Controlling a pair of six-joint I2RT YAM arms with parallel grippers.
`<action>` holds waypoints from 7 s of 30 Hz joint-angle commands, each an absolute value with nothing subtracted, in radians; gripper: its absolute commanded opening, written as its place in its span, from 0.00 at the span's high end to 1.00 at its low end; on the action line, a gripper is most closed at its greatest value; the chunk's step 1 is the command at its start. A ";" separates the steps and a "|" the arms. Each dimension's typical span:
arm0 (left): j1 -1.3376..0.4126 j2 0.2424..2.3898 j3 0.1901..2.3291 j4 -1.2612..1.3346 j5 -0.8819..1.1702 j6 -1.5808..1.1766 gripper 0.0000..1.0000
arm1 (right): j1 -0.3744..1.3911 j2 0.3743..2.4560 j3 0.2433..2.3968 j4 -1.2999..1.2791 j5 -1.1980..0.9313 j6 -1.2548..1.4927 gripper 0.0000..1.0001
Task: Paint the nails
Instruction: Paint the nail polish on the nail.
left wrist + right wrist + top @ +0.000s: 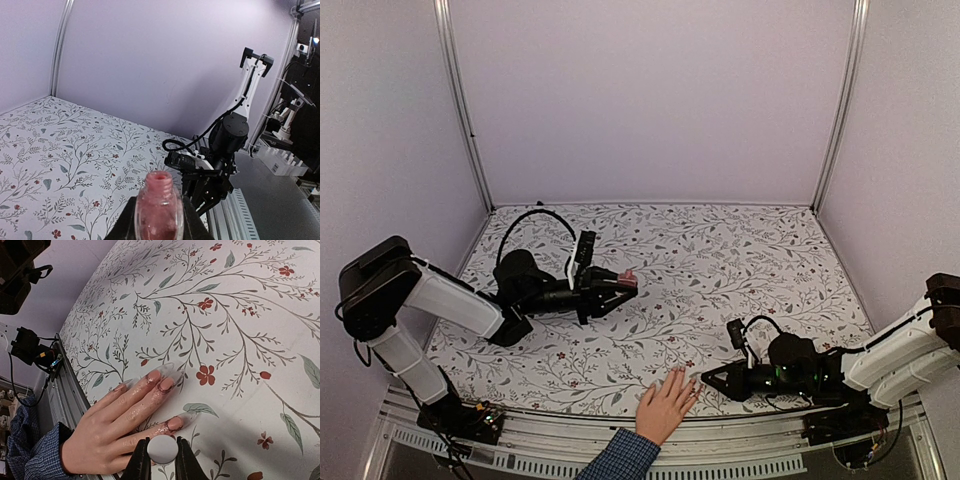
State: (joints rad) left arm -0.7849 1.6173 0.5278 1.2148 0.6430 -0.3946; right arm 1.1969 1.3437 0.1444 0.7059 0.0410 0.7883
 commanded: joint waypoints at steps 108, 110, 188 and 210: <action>-0.764 1.644 0.518 1.270 0.653 -0.410 1.00 | 1.224 1.365 0.175 0.627 0.136 0.868 1.00; -0.764 1.646 0.519 1.271 0.653 -0.410 1.00 | 1.224 1.365 0.175 0.625 0.139 0.869 1.00; -0.759 1.643 0.506 1.283 0.654 -0.414 1.00 | 1.235 1.398 0.186 0.694 0.089 0.813 1.00; -0.758 1.647 0.508 1.284 0.654 -0.415 1.00 | 1.235 1.389 0.185 0.656 0.133 0.848 1.00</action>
State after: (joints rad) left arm -0.7719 1.6447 0.5140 1.2446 0.6441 -0.4129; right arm 1.2259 1.3960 0.1722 0.6670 0.1005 0.8364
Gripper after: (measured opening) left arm 0.225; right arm 0.137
